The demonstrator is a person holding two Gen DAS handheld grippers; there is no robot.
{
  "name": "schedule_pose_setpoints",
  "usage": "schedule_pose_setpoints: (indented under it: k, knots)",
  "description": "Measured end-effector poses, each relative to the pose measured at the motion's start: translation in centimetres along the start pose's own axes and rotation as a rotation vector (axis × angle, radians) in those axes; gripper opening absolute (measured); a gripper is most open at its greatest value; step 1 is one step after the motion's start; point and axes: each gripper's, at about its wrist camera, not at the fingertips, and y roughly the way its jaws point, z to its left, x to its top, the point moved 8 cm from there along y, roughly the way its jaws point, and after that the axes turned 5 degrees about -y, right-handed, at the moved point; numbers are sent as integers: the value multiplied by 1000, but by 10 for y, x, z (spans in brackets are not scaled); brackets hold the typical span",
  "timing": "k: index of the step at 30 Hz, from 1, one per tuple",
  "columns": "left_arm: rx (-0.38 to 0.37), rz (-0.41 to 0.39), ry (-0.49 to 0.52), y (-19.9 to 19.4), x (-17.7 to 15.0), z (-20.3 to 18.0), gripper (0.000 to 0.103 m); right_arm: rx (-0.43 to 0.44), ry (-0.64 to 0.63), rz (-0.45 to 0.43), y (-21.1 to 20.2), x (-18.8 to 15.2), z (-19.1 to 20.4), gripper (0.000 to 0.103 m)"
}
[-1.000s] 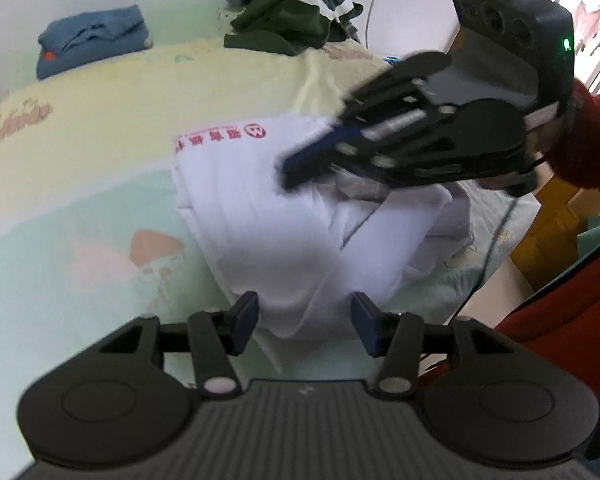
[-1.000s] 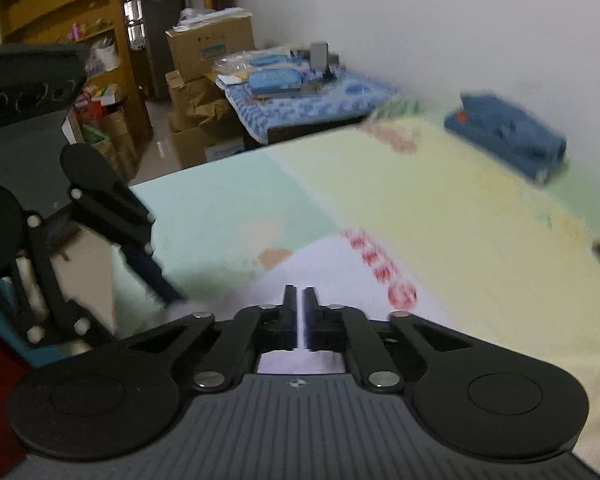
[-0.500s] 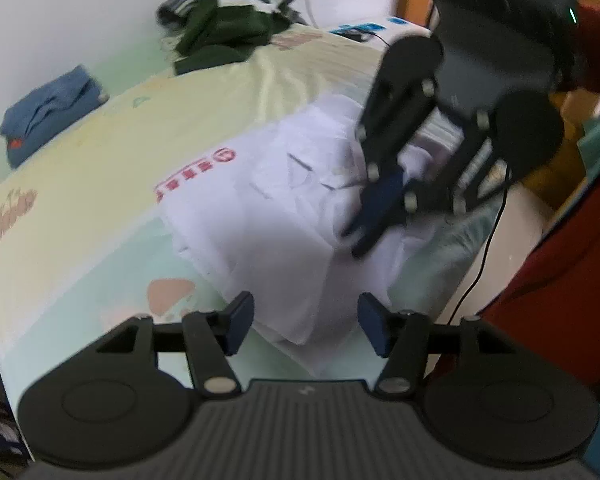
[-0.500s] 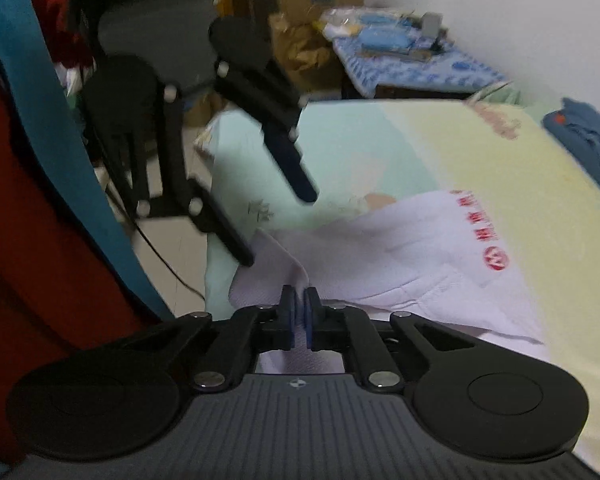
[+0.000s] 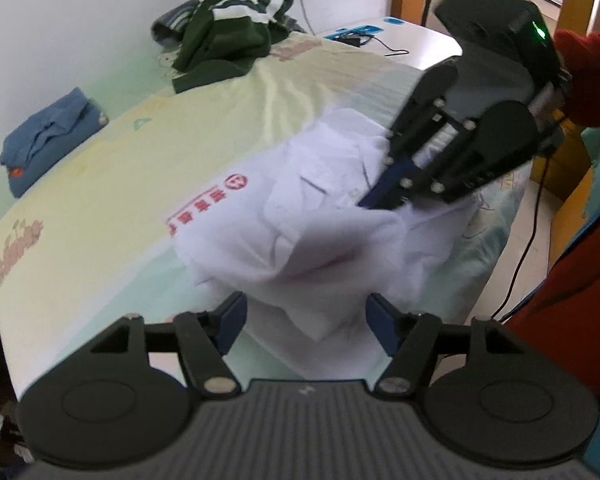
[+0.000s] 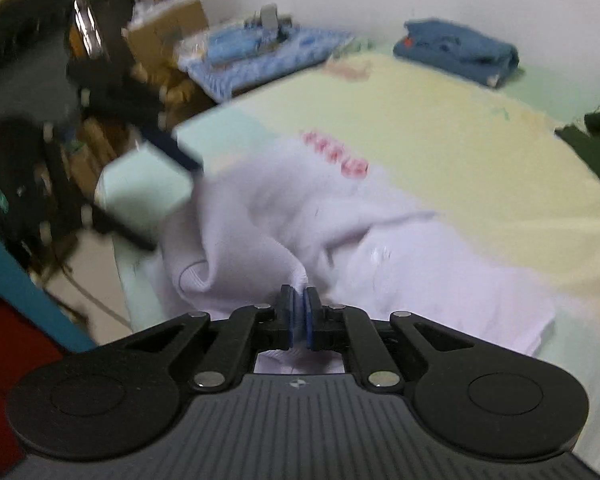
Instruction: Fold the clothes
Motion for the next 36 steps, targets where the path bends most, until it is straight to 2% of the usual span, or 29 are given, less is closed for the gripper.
schedule_pose_setpoints:
  k: [5,7,10,11,15,17,18,19,20,21,22,25,27,29,33,35,36]
  knots:
    - [-27,-17,4,0,-4,-15,69,2,29,-36,-13,15,-4,14]
    - [-40,1,22,10,-7,-24,68,-1,50,-85,-20,32,-7,25]
    - [-43,21,37,22,-12,-31,65,86,42,-172,-28,58,5,39]
    - [-40,25,38,25,-13,-31,65,108,20,-174,-25,64,13,40]
    - [-19,23,32,21,-16,-25,66,201,-84,-110,6,67,43,38]
    - [0,24,22,15,-17,-17,67,205,-111,-70,20,61,50,38]
    - [13,26,17,13,-18,-13,67,206,-124,-51,27,58,53,35]
    - [26,27,12,10,-18,-9,67,197,-124,-37,32,56,53,22]
    - [26,22,5,8,-17,-7,67,186,-122,-25,37,54,52,14]
    - [19,16,-2,6,-16,-7,67,178,-108,-33,38,54,49,7]
    - [12,9,-10,4,-14,-7,67,170,-92,-45,38,55,45,6]
    - [-7,-13,7,2,-9,-15,68,162,20,-124,26,62,27,5]
    - [-18,-20,32,6,-7,-23,70,193,136,-164,20,63,14,6]
    - [-22,-13,46,16,-6,-27,70,179,238,-190,25,61,3,6]
    - [-48,13,33,25,-12,-29,65,151,313,-204,46,59,-4,6]
    - [-64,29,16,27,-17,-29,63,111,337,-185,56,55,-6,6]
    - [-72,37,8,29,-20,-29,63,121,351,-181,61,55,-5,6]
